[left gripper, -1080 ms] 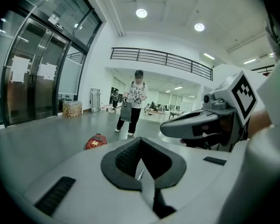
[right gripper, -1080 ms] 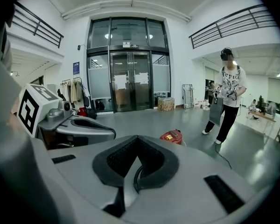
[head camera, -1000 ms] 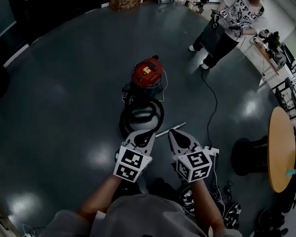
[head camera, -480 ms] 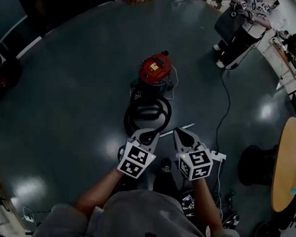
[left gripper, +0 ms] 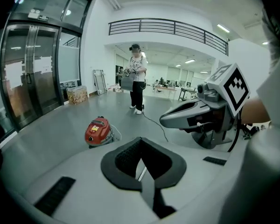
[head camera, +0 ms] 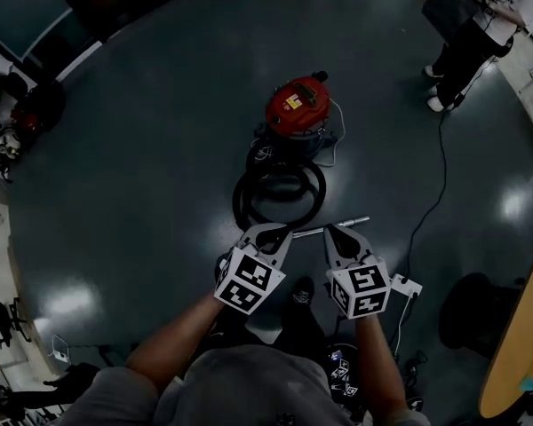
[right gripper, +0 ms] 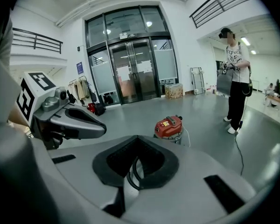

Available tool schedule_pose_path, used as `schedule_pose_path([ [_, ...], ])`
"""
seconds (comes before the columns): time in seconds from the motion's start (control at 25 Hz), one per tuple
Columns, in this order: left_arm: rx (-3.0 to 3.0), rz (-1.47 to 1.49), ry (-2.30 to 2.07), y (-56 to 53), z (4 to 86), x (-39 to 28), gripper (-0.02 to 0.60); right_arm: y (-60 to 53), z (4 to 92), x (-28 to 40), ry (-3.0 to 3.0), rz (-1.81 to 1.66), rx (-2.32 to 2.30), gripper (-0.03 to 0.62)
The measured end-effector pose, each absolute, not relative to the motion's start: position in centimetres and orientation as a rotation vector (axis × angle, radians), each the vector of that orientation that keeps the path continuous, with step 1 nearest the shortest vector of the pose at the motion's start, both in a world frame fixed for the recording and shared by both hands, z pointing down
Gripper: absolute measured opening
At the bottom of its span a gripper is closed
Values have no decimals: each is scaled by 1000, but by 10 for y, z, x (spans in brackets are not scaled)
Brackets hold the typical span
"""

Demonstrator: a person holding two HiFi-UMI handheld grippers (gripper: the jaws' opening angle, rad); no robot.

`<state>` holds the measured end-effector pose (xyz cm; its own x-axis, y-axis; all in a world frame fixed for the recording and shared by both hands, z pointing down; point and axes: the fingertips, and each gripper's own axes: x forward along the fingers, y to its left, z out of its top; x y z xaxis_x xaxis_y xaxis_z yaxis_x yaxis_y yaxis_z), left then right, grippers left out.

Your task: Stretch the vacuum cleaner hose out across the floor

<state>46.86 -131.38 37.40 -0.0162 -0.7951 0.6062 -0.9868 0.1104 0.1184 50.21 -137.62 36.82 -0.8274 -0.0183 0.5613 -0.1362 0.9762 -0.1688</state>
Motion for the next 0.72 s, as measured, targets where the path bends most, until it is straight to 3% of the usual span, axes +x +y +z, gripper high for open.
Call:
schedule_pose_path([
  [0.4,1594,520,-1723,-1346,572,469,8,-1427,535,520,-2381,219,92,5],
  [0.72,1553,655,-1597,-1347,798,493,8,-1439,735,572,-2257,299,128,5],
])
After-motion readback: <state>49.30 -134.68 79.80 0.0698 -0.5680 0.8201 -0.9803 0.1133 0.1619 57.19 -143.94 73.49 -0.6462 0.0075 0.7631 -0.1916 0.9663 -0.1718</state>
